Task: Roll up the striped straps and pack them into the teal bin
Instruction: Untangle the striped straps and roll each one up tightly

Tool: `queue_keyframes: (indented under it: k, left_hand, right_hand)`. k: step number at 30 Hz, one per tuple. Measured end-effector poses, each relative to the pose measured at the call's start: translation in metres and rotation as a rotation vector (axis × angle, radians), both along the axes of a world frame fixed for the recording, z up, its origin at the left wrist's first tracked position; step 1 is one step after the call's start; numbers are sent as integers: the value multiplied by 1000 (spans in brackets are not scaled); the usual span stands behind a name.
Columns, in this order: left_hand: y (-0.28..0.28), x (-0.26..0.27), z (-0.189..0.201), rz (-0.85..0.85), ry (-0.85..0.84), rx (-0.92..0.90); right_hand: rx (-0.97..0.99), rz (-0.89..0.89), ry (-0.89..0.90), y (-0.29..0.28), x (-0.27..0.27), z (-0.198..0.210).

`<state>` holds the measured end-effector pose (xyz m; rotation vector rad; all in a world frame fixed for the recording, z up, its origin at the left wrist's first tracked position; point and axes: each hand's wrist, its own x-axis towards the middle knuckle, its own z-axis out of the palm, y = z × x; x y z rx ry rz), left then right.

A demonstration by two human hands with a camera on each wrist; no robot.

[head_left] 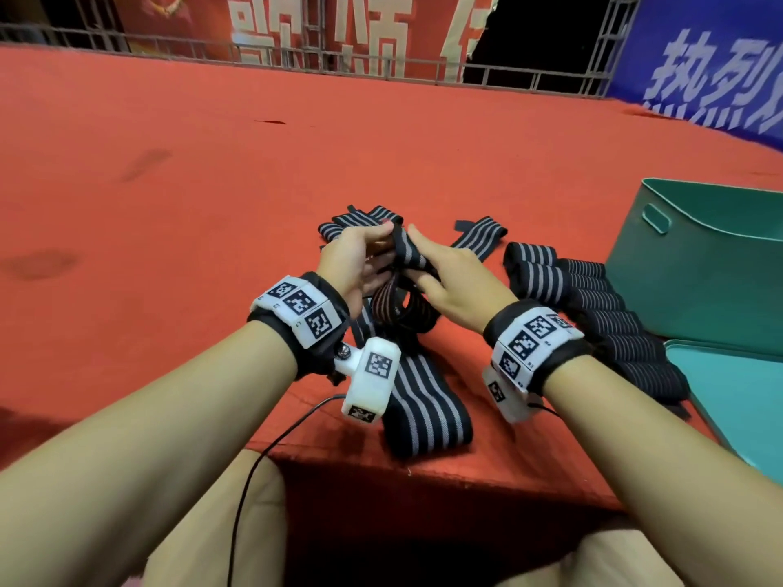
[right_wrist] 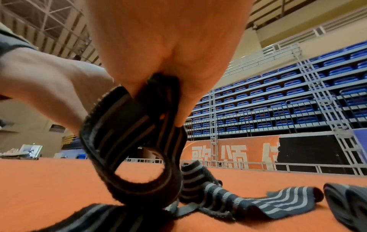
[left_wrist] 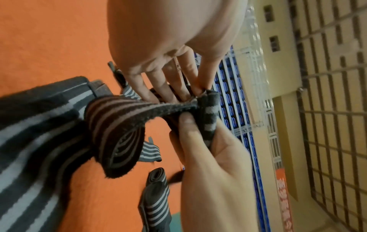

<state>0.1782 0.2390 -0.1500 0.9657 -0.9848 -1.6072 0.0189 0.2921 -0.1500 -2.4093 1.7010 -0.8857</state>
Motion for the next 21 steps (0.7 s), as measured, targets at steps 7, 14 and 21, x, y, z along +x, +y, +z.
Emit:
queue_keyframes:
  k: [7, 14, 21]
  left_hand:
    - [3, -5, -2, 0, 26, 38]
    - [-6, 6, 9, 135, 105, 17]
    - [-33, 43, 27, 302, 274, -36]
  right_hand:
    - [-107, -98, -443, -12, -6, -1]
    - [-102, -470, -995, -31, -40, 5]
    - [-62, -720, -592, -10, -80, 7]
